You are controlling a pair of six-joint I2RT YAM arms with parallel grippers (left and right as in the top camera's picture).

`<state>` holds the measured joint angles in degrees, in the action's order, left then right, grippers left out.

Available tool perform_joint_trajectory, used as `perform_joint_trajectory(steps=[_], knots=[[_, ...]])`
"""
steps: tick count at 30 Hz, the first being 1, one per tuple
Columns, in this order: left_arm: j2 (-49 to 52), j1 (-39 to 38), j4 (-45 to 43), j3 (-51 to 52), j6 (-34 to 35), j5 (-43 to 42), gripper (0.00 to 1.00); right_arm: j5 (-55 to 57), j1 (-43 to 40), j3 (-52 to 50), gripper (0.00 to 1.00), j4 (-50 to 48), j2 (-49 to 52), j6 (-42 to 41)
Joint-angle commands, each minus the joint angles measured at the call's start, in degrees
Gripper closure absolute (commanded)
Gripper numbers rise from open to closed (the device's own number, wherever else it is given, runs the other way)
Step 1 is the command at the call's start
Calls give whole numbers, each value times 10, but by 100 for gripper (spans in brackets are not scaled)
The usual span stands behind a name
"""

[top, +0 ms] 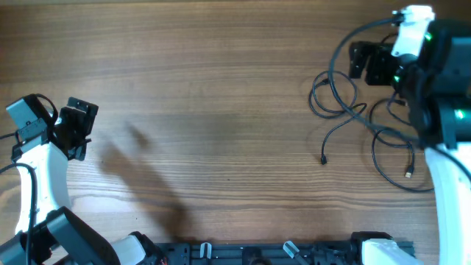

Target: Untangle cables

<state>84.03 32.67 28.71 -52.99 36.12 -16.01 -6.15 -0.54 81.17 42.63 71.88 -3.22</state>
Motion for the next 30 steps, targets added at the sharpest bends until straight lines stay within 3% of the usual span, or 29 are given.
perform_joint_trajectory(steps=[1, 10, 15, 25, 30], knots=[[-5, 3, -1, -5, 3, -4, 0, 2, 2, 5, 0, 9, -55, -4], [-5, 3, -1, -5, 3, -4, 0, 25, 2, -15, 0, 90, -244, 19], [-5, 3, -1, -5, 3, -4, 0, 25, 2, -146, 0, 39, -347, 32], [-5, 3, -1, -5, 3, -4, 0, -19, 2, -521, 0, -332, -702, 32], [-5, 3, -1, -5, 3, -4, 0, -26, 4, -661, 0, -563, -717, 33]])
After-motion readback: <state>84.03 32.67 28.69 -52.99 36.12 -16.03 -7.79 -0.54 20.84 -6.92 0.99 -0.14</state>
